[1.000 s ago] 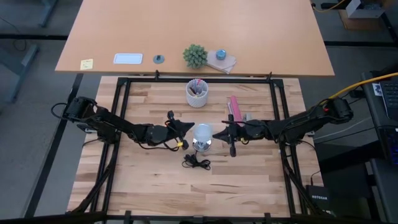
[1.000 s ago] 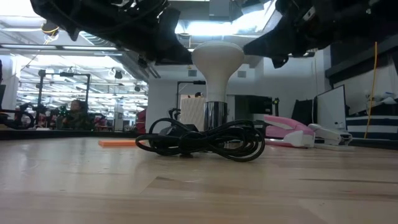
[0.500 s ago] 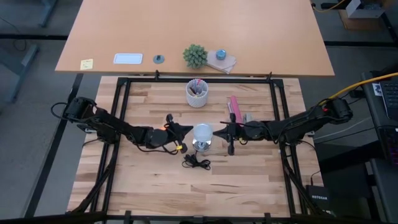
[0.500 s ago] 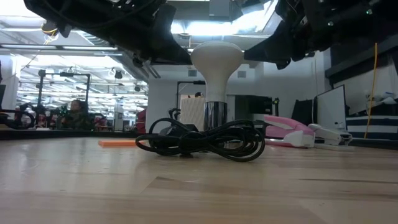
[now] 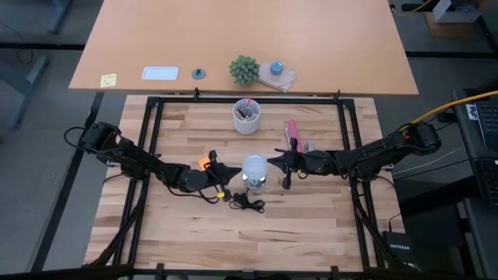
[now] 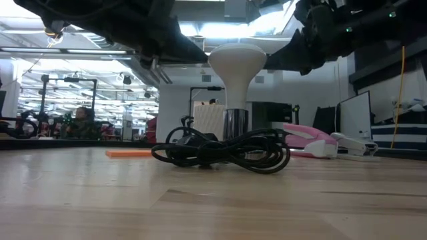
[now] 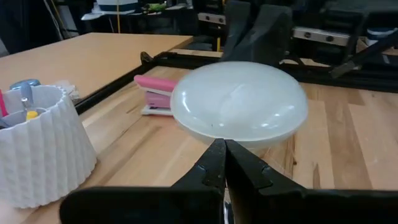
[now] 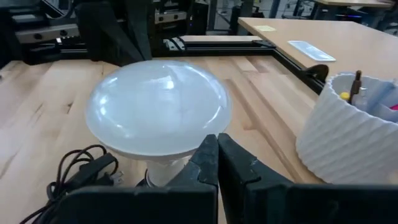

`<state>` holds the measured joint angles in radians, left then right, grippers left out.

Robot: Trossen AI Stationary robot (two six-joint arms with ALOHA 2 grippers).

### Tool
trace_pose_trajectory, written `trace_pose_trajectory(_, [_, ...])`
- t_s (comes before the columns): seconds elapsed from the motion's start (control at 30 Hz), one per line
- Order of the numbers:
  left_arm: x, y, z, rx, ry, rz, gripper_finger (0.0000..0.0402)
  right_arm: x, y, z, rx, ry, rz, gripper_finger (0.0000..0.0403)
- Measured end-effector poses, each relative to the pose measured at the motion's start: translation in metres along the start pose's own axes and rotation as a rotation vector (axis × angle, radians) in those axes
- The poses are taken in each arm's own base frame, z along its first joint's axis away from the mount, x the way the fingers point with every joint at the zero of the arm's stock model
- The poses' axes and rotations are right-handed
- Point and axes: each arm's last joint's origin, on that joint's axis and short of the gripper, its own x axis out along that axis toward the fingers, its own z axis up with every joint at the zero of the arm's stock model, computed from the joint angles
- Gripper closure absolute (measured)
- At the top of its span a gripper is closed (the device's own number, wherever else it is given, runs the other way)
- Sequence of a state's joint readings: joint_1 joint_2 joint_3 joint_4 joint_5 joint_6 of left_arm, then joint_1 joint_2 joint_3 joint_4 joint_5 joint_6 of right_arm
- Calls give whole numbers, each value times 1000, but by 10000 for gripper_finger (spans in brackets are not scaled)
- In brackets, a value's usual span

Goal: Screw lightbulb
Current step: Remove the lightbulb from the lamp

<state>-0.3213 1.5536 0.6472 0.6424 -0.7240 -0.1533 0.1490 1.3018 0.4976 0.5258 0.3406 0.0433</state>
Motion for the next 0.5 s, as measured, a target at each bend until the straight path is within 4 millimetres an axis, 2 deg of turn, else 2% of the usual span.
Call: trace_pose_trajectory(0.5, [0,-1,0,-44,-3,-9,400,1,-4,1,-21,-4,-47,402])
